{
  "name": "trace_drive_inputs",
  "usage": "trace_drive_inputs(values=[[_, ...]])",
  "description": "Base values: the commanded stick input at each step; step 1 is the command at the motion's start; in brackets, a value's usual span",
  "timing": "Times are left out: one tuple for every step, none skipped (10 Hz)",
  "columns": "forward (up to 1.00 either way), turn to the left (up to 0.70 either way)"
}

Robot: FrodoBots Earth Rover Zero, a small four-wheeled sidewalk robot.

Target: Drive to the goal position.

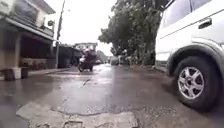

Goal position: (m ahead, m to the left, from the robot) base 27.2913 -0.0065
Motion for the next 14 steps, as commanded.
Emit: trace_drive_inputs(values=[[1.0, 0.0], [1.0, 0.0], [1.0, 0.0], [1.0, 0.0], [1.0, 0.0], [1.0, 0.0], [1.0, 0.0], [1.0, 0.0], [1.0, 0.0], [1.0, 0.0], [1.0, 0.0], [1.0, 0.0], [1.0, 0.08], [1.0, 0.26]])
